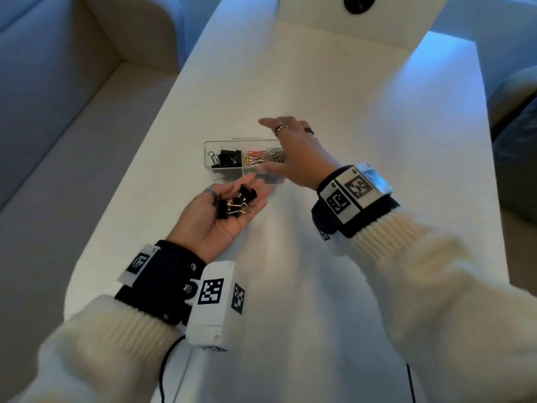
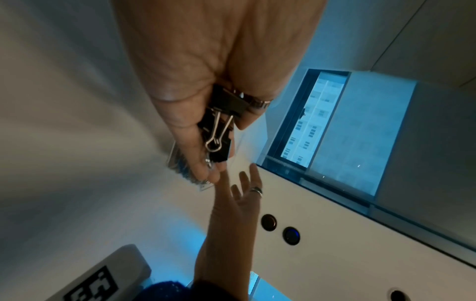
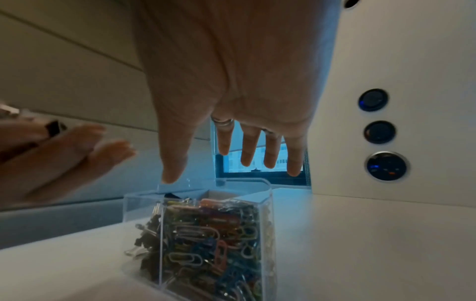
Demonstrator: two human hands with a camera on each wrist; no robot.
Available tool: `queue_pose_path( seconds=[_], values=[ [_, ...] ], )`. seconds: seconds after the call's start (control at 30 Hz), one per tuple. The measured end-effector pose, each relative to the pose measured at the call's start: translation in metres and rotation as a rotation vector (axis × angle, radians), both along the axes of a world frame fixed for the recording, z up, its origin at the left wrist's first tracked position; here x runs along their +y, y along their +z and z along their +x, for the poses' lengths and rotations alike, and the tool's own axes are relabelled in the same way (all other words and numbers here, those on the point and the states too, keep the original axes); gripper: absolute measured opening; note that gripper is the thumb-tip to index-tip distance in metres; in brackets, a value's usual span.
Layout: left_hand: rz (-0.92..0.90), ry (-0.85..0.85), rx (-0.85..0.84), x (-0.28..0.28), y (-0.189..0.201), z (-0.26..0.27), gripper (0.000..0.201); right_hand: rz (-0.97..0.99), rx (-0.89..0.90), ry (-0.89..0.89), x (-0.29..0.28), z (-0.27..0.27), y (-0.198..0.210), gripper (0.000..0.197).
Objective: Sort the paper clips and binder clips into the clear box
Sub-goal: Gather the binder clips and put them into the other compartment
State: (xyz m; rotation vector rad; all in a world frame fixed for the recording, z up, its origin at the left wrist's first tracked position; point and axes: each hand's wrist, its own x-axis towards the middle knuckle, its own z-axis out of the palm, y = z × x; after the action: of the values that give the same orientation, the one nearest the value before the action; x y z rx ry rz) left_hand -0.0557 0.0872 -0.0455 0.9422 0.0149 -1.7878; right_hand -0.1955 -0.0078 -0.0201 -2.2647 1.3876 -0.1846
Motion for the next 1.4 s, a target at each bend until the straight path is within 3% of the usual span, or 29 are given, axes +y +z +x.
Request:
queue_pose_path(
  seconds=[0.13, 0.23, 0.53, 0.7, 0.87, 1.03, 1.13, 1.2, 1.33, 1.4],
  values=[
    [-0.016, 0.078, 0.038, -0.011, 0.01, 0.027, 0.028, 0.05, 0.16, 0.09, -0.013, 0.024, -0.007, 0.075],
    [-0.016, 0.091, 0.032, -0.021, 0.013, 0.039, 0.027, 0.063, 0.138, 0.066, -0.015, 0.028, -0.011, 0.062],
    [0.062, 0.105, 0.057, -0.041, 0.024, 0.049, 0.023, 0.07, 0.096, 0.056, -0.018, 0.028, -0.013, 0.062],
    [0.044, 0.031, 0.014, -0.044, 0.027, 0.055, 0.043, 0.098, 0.086, 0.064, -0.019, 0.026, -0.012, 0.061],
    [0.042, -0.011, -0.071, -0.042, 0.033, 0.063, 0.048, 0.101, 0.095, 0.078, -0.02, 0.025, -0.012, 0.06],
    [0.034, -0.059, -0.316, -0.04, 0.04, 0.068, 0.029, 0.092, 0.099, 0.084, -0.021, 0.023, -0.014, 0.06],
    [-0.015, -0.143, -0.564, -0.042, 0.04, 0.068, 0.017, 0.096, 0.09, 0.084, -0.022, 0.023, -0.016, 0.061],
    [-0.082, -0.234, -0.818, -0.045, 0.037, 0.066, 0.02, 0.095, 0.084, 0.085, -0.023, 0.023, -0.017, 0.06],
    [-0.321, -0.511, -1.537, -0.058, 0.02, 0.069, 0.026, 0.09, 0.084, 0.089, -0.024, 0.022, -0.018, 0.06],
    [-0.382, -0.619, -1.776, -0.064, 0.014, 0.072, 0.026, 0.088, 0.078, 0.091, -0.024, 0.021, -0.018, 0.06]
  ],
)
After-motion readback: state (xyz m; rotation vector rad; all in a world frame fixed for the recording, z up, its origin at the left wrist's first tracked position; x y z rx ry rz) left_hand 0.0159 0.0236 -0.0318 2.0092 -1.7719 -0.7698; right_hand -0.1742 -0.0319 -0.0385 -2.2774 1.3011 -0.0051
